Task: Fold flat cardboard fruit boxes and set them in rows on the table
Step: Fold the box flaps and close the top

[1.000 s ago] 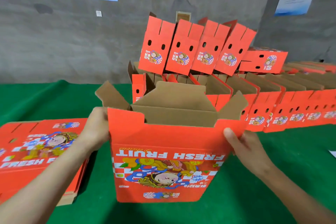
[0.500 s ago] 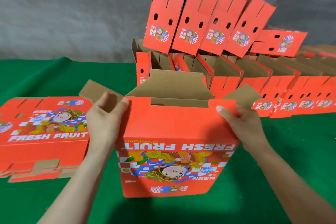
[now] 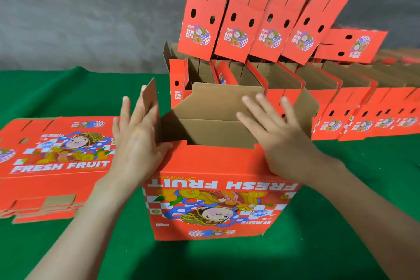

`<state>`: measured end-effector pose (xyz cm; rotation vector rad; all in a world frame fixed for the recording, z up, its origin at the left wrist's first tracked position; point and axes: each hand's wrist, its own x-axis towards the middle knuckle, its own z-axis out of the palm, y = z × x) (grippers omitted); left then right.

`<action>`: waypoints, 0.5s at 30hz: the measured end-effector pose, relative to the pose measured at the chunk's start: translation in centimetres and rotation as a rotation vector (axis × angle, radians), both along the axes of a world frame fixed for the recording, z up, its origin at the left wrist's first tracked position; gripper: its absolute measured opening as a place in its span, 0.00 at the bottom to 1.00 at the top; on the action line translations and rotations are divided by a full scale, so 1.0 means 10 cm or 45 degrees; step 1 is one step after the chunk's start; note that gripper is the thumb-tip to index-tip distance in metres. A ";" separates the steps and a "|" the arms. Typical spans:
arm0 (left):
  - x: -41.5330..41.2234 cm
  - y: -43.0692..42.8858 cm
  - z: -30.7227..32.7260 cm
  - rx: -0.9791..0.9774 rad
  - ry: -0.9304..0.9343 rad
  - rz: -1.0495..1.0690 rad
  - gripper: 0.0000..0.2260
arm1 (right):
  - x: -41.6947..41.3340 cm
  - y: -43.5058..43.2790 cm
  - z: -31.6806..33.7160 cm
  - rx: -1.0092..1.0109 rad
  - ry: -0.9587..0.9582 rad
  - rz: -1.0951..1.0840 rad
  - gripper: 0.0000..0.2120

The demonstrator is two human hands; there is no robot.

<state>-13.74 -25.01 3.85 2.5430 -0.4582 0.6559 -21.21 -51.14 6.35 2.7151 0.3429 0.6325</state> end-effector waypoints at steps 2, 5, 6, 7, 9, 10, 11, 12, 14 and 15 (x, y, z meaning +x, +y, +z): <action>0.02 0.03 -0.02 -0.032 -0.063 -0.158 0.42 | 0.10 -0.06 0.08 0.259 0.446 -0.004 0.46; 0.00 0.04 -0.01 -0.110 -0.113 -0.478 0.42 | 0.23 -0.19 0.09 0.433 0.714 -0.071 0.49; -0.01 0.03 0.00 -0.113 -0.098 -0.579 0.43 | 0.26 -0.20 0.08 0.454 0.722 -0.066 0.49; -0.03 0.02 0.02 -0.116 -0.041 -0.660 0.44 | 0.27 -0.20 0.07 0.456 0.727 -0.058 0.50; -0.06 0.00 0.04 -0.074 0.140 -0.716 0.41 | 0.28 -0.20 0.03 0.455 0.742 -0.044 0.50; -0.05 0.00 0.04 0.024 0.182 -0.685 0.36 | 0.28 -0.20 0.03 0.463 0.744 -0.032 0.50; -0.02 0.01 0.04 0.134 0.191 -0.628 0.31 | 0.27 -0.21 0.03 0.472 0.741 -0.018 0.50; 0.02 0.00 0.04 0.199 0.178 -0.577 0.28 | 0.26 -0.23 0.01 0.478 0.723 0.001 0.49; 0.12 -0.06 0.09 0.153 0.160 -0.507 0.20 | 0.25 -0.26 -0.02 0.476 0.611 0.060 0.47; 0.15 -0.12 0.12 0.119 0.159 -0.479 0.19 | 0.23 -0.26 -0.03 0.468 0.536 0.092 0.45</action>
